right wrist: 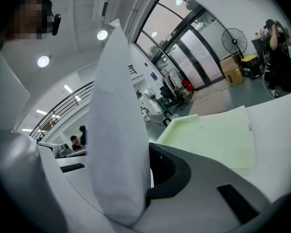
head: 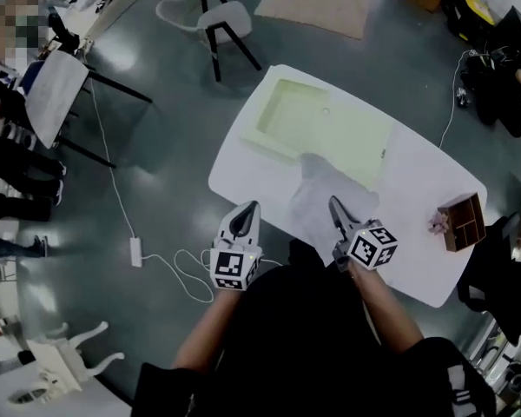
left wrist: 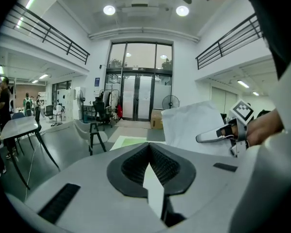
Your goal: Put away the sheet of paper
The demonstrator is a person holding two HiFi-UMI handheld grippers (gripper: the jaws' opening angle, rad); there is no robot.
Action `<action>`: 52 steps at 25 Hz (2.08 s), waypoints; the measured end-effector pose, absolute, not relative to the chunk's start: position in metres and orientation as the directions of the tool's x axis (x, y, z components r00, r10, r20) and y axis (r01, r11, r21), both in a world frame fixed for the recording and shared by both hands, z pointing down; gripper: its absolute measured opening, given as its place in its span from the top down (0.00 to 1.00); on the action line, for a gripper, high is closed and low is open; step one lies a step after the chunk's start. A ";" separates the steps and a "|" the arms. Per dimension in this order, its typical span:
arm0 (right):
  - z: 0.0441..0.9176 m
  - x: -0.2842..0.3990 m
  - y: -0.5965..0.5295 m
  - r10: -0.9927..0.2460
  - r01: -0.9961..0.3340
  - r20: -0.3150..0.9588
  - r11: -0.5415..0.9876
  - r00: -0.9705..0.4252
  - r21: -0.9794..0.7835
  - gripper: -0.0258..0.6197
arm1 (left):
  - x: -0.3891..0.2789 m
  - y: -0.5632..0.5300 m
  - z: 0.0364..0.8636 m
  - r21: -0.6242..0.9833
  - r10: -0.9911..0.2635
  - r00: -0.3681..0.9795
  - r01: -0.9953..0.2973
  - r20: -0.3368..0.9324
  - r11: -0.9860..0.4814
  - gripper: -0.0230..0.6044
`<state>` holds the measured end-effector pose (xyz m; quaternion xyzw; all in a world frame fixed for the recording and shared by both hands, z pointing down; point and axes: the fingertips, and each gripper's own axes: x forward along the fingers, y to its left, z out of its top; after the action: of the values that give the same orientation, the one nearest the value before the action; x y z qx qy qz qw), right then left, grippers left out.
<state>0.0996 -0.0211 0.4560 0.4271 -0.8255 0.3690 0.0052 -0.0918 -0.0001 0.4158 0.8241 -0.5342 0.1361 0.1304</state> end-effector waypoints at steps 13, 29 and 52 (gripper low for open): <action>0.487 0.155 -0.109 -0.724 -0.758 0.386 0.286 -0.572 -0.586 0.96 | -0.039 -0.100 0.436 0.056 -0.785 0.466 -0.871 0.408 -0.489 0.96; 0.567 0.165 -0.210 -0.679 -0.790 0.523 0.138 -0.514 -0.597 0.96 | -0.032 -0.184 0.480 0.124 -0.741 0.526 -0.841 0.418 -0.526 0.96; 0.656 0.156 -0.268 -0.569 -0.783 0.680 -0.096 -0.463 -0.614 0.96 | -0.019 -0.242 0.555 0.297 -0.616 0.632 -0.771 0.470 -0.564 0.96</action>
<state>0.1563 -0.2681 0.6559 0.5085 -0.6647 0.5381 0.0998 -0.0189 -0.2415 0.5552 0.8700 -0.3986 0.1587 0.2432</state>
